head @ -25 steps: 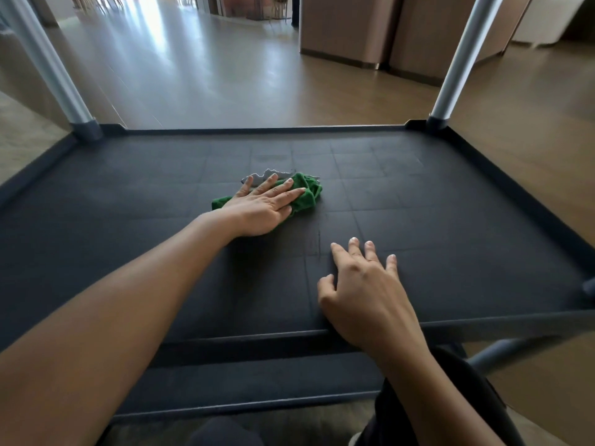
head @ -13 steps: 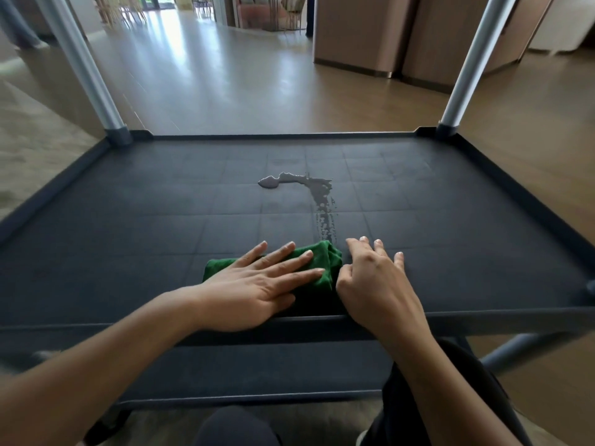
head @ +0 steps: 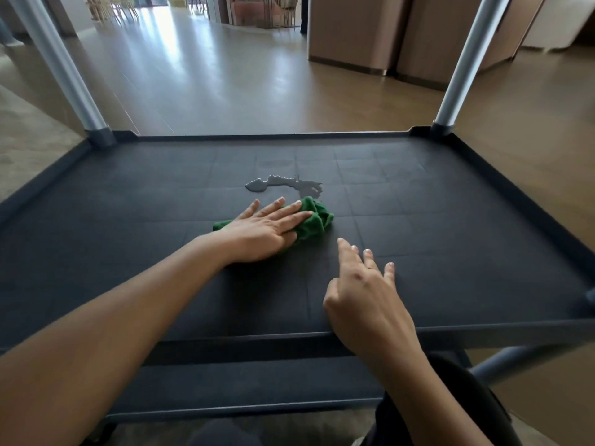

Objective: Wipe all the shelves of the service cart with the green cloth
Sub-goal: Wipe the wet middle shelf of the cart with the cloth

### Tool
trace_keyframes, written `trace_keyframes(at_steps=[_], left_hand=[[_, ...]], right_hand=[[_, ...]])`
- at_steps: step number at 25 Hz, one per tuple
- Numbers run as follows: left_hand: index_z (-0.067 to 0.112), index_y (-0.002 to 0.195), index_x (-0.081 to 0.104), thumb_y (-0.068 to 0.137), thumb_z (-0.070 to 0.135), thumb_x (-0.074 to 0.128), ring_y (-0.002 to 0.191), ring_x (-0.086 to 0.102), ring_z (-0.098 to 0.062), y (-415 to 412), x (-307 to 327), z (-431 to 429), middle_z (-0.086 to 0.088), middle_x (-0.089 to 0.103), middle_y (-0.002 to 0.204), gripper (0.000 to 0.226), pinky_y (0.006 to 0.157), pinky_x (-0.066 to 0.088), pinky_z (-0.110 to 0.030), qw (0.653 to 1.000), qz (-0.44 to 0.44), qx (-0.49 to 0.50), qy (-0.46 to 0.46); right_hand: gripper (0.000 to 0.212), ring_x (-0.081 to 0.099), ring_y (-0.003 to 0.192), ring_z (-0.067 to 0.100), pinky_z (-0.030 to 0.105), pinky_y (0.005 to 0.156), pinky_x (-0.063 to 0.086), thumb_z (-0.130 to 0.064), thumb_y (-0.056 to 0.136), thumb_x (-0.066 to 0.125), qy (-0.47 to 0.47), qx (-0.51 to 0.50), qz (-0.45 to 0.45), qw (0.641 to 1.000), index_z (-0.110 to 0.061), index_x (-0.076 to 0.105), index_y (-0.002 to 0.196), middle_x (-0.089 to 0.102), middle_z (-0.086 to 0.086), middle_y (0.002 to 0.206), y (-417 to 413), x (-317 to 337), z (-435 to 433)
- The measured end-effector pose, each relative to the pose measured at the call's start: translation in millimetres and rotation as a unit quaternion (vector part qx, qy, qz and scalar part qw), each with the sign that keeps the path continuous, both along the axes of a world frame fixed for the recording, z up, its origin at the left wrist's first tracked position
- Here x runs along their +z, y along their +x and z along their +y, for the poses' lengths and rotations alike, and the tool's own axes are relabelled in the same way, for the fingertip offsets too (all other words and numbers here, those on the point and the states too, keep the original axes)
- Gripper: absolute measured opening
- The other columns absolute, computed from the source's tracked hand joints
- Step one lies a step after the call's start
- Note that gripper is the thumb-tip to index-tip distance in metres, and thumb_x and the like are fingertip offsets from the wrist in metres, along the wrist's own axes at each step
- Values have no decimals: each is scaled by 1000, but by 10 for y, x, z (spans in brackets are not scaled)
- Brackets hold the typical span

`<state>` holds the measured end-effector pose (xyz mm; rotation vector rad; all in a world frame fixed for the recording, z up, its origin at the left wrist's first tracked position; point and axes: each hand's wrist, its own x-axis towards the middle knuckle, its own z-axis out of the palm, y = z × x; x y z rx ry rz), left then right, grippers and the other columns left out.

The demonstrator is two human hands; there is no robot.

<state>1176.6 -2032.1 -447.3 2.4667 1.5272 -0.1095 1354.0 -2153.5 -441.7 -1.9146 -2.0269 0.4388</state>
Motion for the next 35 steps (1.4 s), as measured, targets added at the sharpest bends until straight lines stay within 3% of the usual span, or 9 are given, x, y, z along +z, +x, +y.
trace_keyframes(at_steps=[6, 11, 15, 18, 23, 30, 32, 34, 35], left_hand=[[43, 150, 3, 103, 41, 21, 145, -12, -6, 101, -5, 313, 18, -6, 159, 51, 117, -13, -37, 997, -2, 68, 19], [45, 148, 2, 104, 35, 22, 144, -14, -2, 42, 31, 97, 18, -6, 158, 50, 115, -13, -31, 999, -14, 37, 0], [47, 146, -3, 104, 33, 26, 140, -18, 3, 13, 72, -218, 19, -9, 157, 53, 114, -13, -27, 1000, -18, -4, -11], [49, 138, -12, 104, 33, 28, 135, -24, 6, 4, 95, -546, 20, -13, 156, 55, 113, -17, -25, 998, -6, -54, -13], [62, 128, -12, 104, 38, 21, 135, -30, 7, 117, 154, -1040, 28, -20, 151, 47, 112, -22, -23, 988, -36, -132, -68], [66, 130, -14, 101, 48, 20, 134, -32, 8, 269, 61, -924, 36, -24, 146, 48, 109, -27, -26, 992, -17, -125, -11], [58, 139, -9, 100, 49, 20, 138, -25, 4, 355, 14, -631, 31, -18, 150, 50, 113, -22, -33, 995, -8, -98, 15], [50, 146, -2, 101, 48, 20, 141, -19, 1, 451, -3, -273, 27, -12, 154, 50, 116, -17, -37, 998, -2, -61, 20], [48, 148, 0, 101, 47, 19, 143, -17, -1, 499, 1, -97, 25, -10, 156, 50, 117, -16, -38, 999, 3, -44, 18]], right_hand=[[49, 16, 145, 26, 49, 118, 8, -19, 91, 34, 9, 8, -14, 1000, -14, 38, 139, 28, 12, 153, 12, 28, 13], [46, 29, 139, 22, 38, 111, 26, -22, 96, 36, -33, 54, -18, 998, -18, 35, 141, 37, 8, 149, 347, 94, 57], [52, 11, 144, 7, 37, 119, 1, -21, 97, 33, -19, 85, -22, 996, -24, 25, 149, 20, -8, 157, 498, 15, 38], [55, 17, 144, 8, 37, 119, 5, -16, 93, 36, 11, 63, 0, 998, -18, 30, 147, 26, -2, 155, 455, 22, 25], [60, 23, 142, 17, 34, 118, 11, -7, 87, 40, 34, 28, 51, 998, -11, 31, 146, 33, 10, 151, 452, 54, -3], [74, 24, 142, 23, 28, 115, 1, -3, 83, 36, -15, 24, 95, 995, -15, 10, 151, 29, 11, 153, 429, 35, -16], [69, 37, 133, 33, 38, 115, 17, -12, 85, 30, -5, 22, 48, 999, -10, 9, 151, 39, 18, 145, 417, 30, -72], [66, 51, 117, 40, 50, 99, 41, -16, 84, 25, 44, 30, -56, 997, 4, 17, 145, 49, 27, 132, 402, 0, -111], [64, 55, 113, 40, 51, 95, 45, -15, 82, 26, 67, 33, -70, 995, 10, 24, 141, 52, 28, 129, 407, -21, -99]])
